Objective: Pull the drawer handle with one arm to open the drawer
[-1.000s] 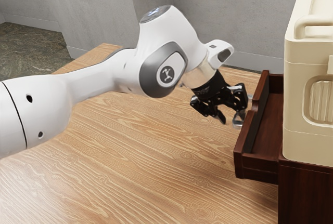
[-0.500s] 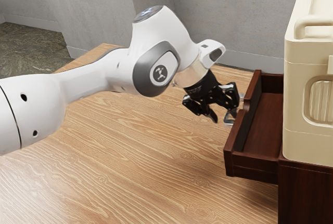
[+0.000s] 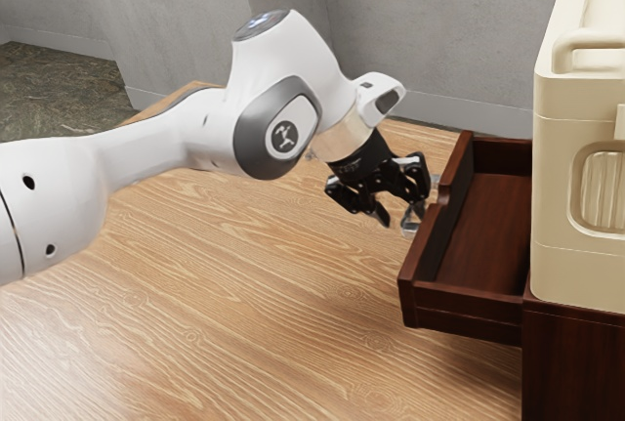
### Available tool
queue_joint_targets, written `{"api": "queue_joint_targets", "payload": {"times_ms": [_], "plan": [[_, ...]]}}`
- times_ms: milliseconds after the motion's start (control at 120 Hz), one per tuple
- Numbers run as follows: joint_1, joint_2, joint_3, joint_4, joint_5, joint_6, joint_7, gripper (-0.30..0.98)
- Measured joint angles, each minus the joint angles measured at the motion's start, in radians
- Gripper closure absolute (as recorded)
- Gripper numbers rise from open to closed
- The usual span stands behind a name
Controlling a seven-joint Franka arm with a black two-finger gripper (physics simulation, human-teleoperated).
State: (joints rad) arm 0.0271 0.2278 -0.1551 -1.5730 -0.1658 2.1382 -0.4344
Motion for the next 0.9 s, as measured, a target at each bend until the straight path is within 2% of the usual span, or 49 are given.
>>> {"api": "queue_joint_targets", "payload": {"times_ms": [900], "plan": [[0.028, -0.037, 0.028, -0.046, 0.003, 0.000, -0.001, 0.36]]}}
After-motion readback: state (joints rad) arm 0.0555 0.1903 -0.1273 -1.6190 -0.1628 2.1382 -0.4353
